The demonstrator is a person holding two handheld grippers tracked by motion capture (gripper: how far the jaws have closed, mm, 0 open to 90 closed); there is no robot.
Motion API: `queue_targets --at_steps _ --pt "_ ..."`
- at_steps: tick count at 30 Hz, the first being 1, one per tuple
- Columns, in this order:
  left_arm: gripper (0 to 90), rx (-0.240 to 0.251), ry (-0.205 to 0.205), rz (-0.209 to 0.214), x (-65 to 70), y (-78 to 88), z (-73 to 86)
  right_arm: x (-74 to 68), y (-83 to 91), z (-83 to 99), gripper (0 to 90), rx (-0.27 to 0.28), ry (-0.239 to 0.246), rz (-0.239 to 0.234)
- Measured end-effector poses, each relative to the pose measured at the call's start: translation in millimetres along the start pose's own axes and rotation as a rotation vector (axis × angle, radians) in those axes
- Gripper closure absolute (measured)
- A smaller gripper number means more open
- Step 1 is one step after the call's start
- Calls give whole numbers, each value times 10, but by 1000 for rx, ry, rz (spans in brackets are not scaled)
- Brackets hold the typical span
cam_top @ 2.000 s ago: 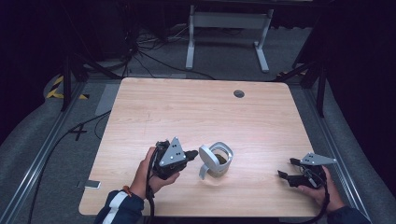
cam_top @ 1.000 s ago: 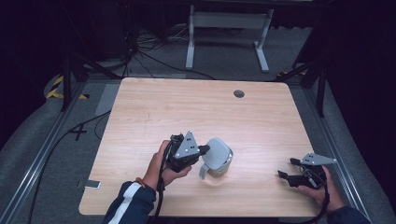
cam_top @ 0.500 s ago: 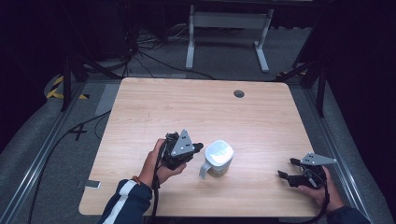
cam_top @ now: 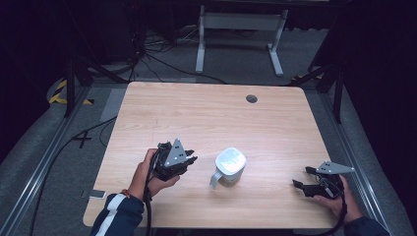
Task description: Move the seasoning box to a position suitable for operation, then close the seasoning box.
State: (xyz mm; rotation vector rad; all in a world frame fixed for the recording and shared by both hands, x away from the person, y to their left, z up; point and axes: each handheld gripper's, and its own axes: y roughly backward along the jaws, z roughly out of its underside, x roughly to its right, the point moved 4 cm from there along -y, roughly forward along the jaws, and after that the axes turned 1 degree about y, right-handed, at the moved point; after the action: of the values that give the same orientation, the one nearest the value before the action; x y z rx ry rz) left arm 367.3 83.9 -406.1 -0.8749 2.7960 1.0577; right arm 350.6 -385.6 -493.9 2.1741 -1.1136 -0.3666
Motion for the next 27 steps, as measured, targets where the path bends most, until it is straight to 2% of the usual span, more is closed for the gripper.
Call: queue_targets --at_steps 5,6,8,12,17,18,19,20,21,22,23,24,27 --pt "682 -45 4 -11 -29 53 145 0 0 0 210 0 0 0" --pt "642 -67 11 -25 -56 82 228 0 0 0 210 0 0 0" --pt "635 -75 16 -28 -64 90 268 0 0 0 210 0 0 0" --pt "556 -122 27 -57 -115 139 458 0 0 0 209 0 0 0" --pt "378 -162 74 -91 -160 173 702 0 0 0 209 0 0 1" --pt "345 -187 90 -95 -177 178 819 0 0 0 209 0 -1 1" --pt "324 -187 90 -95 -177 178 819 0 0 0 209 0 0 1" --pt "316 -204 118 -102 -193 178 936 0 0 0 209 0 0 1" --pt "303 -204 118 -102 -193 178 936 -1 0 0 209 -1 -1 0" --pt "289 -217 133 -104 -212 187 1041 -1 0 0 209 -1 -1 1" --pt "283 -217 133 -104 -212 187 1041 -1 0 0 209 -1 -1 1" --pt "279 -217 153 -101 -226 197 1126 -2 1 1 209 -1 -2 2" --pt "259 -222 173 -95 -244 197 1253 -3 1 1 209 -1 -3 3"
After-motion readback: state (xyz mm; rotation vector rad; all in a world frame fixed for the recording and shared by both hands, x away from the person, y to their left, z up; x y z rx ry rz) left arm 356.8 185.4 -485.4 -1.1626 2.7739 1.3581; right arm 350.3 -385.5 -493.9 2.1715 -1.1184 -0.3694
